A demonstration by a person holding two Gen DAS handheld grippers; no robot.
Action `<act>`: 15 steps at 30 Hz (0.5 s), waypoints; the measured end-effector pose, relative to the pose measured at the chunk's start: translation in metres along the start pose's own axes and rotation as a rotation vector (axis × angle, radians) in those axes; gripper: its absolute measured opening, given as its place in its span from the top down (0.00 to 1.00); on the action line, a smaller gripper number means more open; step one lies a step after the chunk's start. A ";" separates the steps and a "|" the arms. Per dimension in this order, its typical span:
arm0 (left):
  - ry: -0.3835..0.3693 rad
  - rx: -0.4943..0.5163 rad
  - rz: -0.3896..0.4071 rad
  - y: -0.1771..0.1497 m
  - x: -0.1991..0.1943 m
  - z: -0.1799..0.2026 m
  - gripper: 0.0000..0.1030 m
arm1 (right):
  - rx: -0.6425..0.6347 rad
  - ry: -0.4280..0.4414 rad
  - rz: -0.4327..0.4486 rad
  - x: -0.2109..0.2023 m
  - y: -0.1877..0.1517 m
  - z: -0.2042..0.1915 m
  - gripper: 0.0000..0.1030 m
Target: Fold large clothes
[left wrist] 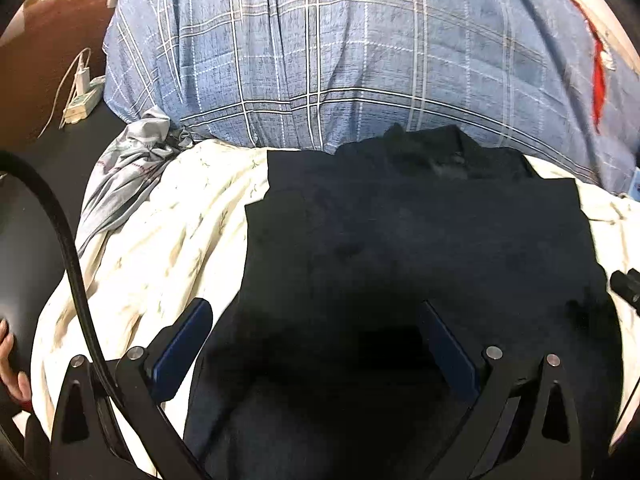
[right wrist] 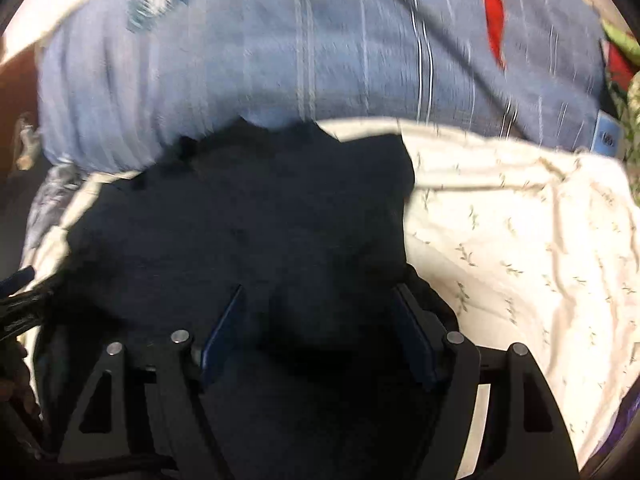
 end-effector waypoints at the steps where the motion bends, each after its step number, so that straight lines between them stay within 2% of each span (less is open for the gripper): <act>1: -0.002 0.000 0.001 -0.004 -0.004 0.002 0.01 | 0.015 0.009 0.016 -0.010 0.000 0.000 0.26; 9: -0.007 0.019 0.059 -0.039 -0.060 0.009 0.01 | 0.139 0.079 0.069 -0.081 -0.026 0.014 0.25; 11: 0.009 0.018 0.088 -0.049 -0.079 0.011 0.01 | 0.146 0.091 0.073 -0.093 -0.036 0.015 0.25; 15: -0.011 -0.003 0.114 -0.068 -0.106 0.011 0.01 | 0.143 0.099 0.087 -0.118 -0.058 0.013 0.24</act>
Point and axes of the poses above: each gripper's, at about its wrist camera, not at the fingertips, and x roughly the way its jaws point, z to its right, y to its top, the point moved 5 cm from there along x, roughly the way its jaws point, and after that the axes turned 15 degrees about -y, right-handed, at the moved point
